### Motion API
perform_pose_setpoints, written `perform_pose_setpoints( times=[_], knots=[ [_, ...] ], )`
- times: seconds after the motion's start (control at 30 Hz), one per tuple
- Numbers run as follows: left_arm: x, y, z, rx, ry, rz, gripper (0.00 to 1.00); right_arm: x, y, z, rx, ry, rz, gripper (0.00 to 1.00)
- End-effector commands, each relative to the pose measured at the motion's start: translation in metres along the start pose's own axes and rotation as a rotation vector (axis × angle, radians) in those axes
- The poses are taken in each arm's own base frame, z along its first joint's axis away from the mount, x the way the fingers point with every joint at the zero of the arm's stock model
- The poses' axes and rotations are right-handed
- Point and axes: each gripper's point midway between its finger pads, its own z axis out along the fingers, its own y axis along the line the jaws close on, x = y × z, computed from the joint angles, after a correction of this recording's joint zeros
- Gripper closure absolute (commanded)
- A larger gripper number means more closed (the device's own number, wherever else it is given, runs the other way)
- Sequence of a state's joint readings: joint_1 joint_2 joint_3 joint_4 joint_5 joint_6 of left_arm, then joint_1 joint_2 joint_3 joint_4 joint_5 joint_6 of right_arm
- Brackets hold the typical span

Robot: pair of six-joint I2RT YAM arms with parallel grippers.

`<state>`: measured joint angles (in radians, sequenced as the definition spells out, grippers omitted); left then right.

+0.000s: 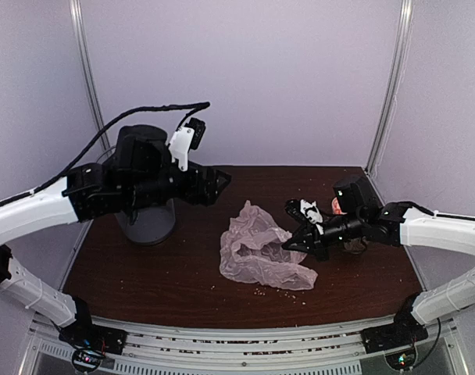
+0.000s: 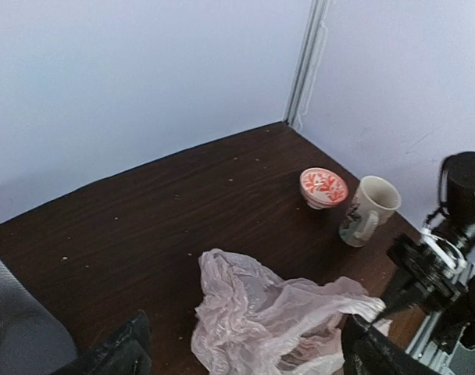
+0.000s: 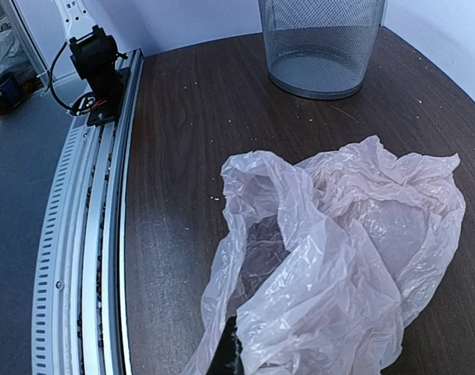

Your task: Put the trash bags into the trash bin

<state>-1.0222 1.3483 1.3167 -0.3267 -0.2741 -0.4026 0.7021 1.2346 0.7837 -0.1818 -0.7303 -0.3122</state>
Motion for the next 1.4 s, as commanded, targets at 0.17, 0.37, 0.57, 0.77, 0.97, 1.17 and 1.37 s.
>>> perform_pose_setpoints(
  times=[0.17,0.37,0.57,0.77,0.97,1.17,1.37],
  knots=[
    [0.13,-0.068,-0.008,0.189,0.12,-0.074,0.32,-0.006,-0.025,-0.011,0.118,-0.032,-0.013,1.0],
    [0.203,-0.098,0.039,0.264,0.284,-0.052,1.0,0.0,-0.032,-0.016,0.181,-0.023,-0.04,1.0],
    [0.237,-0.061,0.098,0.079,0.355,-0.044,1.0,0.008,-0.032,-0.017,0.187,0.005,-0.067,1.0],
    [0.197,0.046,0.187,-0.097,0.21,-0.141,1.0,0.018,-0.033,-0.012,0.179,0.035,-0.063,1.0],
    [0.157,0.088,0.219,-0.172,0.162,-0.122,1.0,0.023,-0.03,-0.009,0.154,0.05,-0.054,1.0],
    [0.181,0.053,0.16,-0.13,0.164,-0.119,1.0,0.028,-0.04,-0.003,0.175,0.077,-0.048,1.0],
    [0.189,0.011,0.11,-0.081,0.141,-0.072,0.52,0.036,-0.04,0.002,0.165,0.113,-0.057,1.0]
  ],
)
